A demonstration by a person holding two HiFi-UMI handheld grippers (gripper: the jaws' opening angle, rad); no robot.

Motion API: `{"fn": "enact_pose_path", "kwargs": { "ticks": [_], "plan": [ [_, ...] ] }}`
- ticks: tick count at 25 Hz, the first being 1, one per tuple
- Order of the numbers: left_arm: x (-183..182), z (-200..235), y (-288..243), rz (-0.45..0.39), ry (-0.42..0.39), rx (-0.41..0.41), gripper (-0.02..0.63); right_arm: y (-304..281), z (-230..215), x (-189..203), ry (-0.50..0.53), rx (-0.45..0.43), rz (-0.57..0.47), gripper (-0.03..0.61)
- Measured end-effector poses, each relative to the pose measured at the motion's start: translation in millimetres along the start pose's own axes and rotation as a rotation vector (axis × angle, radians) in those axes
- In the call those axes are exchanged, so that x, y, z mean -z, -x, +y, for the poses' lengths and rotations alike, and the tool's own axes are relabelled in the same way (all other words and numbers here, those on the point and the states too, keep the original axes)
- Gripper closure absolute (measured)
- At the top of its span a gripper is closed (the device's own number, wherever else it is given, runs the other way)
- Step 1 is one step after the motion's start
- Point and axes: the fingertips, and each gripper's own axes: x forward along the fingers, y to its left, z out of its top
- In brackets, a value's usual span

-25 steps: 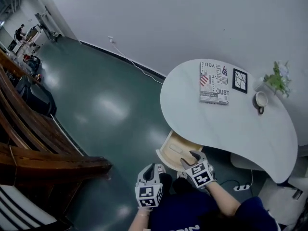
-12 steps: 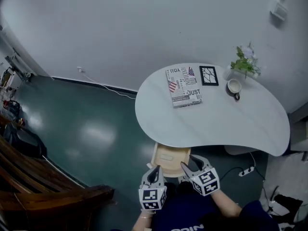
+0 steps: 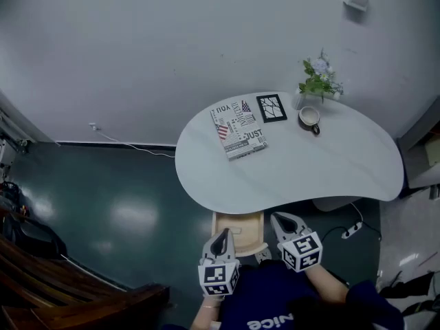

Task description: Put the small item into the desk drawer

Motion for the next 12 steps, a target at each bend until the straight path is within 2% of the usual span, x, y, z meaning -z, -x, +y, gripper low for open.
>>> {"fn": "enact_pose_path", "kwargs": {
  "ticks": [5,12],
  "plan": [
    [-10.4,0.9,-3.0,-0.029,-0.020,0.000,0.609,1.3,-3.4,-8.0,-0.026,-0.012,-0.040,0.571],
    [-13.8,-5.6,-3.8,-0.030,-0.060,-0.003,0.609,1.1,-8.7,-13.1,0.024,0.024,-0.057,0.572]
  ]
}}
